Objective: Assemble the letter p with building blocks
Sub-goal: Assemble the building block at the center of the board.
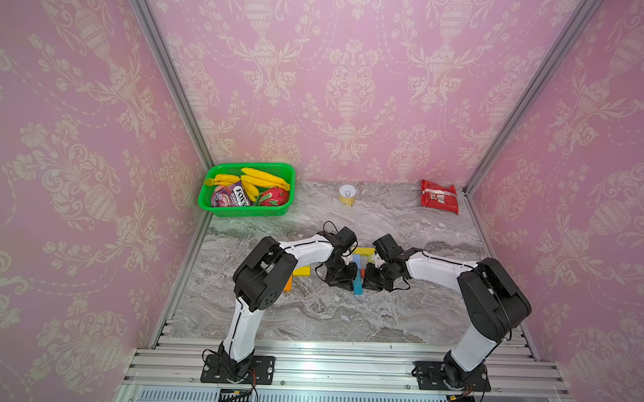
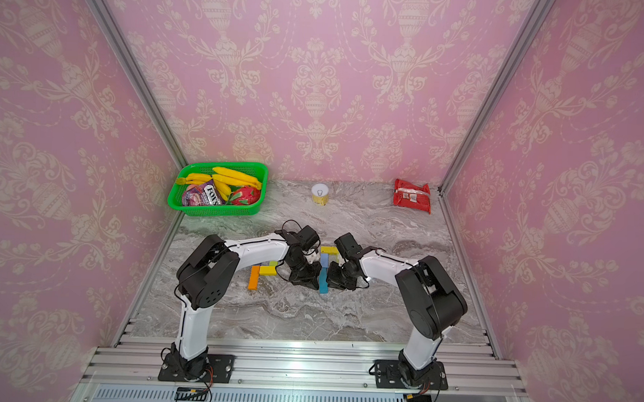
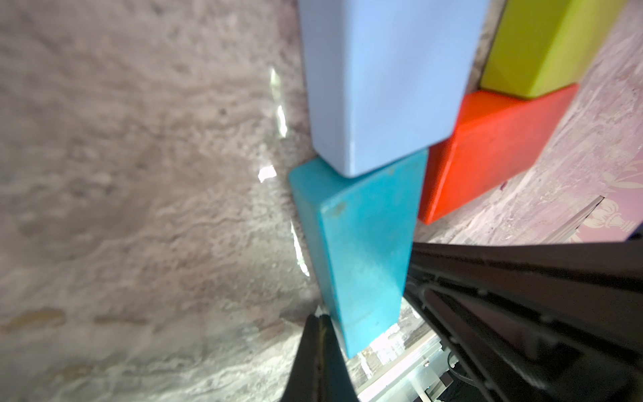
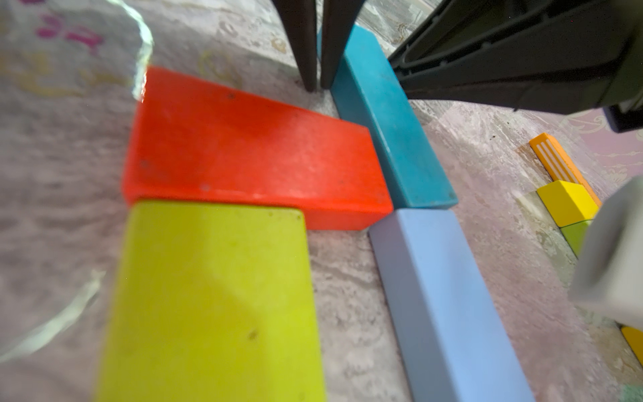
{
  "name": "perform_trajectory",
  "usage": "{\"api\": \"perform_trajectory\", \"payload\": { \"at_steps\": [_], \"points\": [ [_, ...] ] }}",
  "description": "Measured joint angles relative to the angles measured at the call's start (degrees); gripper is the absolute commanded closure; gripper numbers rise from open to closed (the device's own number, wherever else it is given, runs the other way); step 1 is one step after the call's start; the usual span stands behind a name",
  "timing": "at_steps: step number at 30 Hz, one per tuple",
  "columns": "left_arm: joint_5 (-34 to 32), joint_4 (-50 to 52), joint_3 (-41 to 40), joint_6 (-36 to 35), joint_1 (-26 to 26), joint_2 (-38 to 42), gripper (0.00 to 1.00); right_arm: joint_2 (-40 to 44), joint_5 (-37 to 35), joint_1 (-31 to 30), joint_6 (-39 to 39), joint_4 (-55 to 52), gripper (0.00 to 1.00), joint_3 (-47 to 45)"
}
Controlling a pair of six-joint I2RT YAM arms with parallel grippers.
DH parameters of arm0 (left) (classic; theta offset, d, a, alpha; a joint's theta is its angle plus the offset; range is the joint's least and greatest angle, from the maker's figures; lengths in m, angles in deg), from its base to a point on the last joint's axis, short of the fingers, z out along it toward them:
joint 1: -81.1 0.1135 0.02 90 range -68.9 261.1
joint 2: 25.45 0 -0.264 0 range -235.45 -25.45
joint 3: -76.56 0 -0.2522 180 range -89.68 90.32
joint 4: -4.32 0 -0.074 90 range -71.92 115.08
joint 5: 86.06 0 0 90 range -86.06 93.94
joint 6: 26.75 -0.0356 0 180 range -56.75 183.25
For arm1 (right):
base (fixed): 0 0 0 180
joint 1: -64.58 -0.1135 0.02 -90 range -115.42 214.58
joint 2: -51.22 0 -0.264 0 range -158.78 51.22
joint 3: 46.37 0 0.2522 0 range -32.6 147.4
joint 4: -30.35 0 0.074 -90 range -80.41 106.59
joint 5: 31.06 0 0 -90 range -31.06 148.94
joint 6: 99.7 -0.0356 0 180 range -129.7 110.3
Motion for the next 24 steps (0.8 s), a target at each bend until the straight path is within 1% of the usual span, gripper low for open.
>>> {"api": "perform_trajectory", "payload": {
  "at_steps": [6, 11, 19, 24],
  "points": [
    [-0.6, -0.8, 0.0, 0.0, 1.8, 0.0, 1.00, 0.5, -1.0, 0.0, 0.7, -1.2, 0.90, 0.0],
    [-1.5, -1.3, 0.3, 0.0, 4.0, 0.0, 1.00, 3.0, -3.0, 0.7, 1.6, -4.4, 0.91, 0.1],
    [-1.9, -2.1, 1.9, 0.0, 4.3, -1.0, 1.00, 8.0, -5.1, 4.5, 3.1, -7.5, 0.90, 0.2],
    [-1.7, -2.3, 2.5, 0.0, 4.3, -1.5, 1.00, 9.6, -5.7, 8.8, 4.3, -8.2, 0.90, -0.7]
  ]
}}
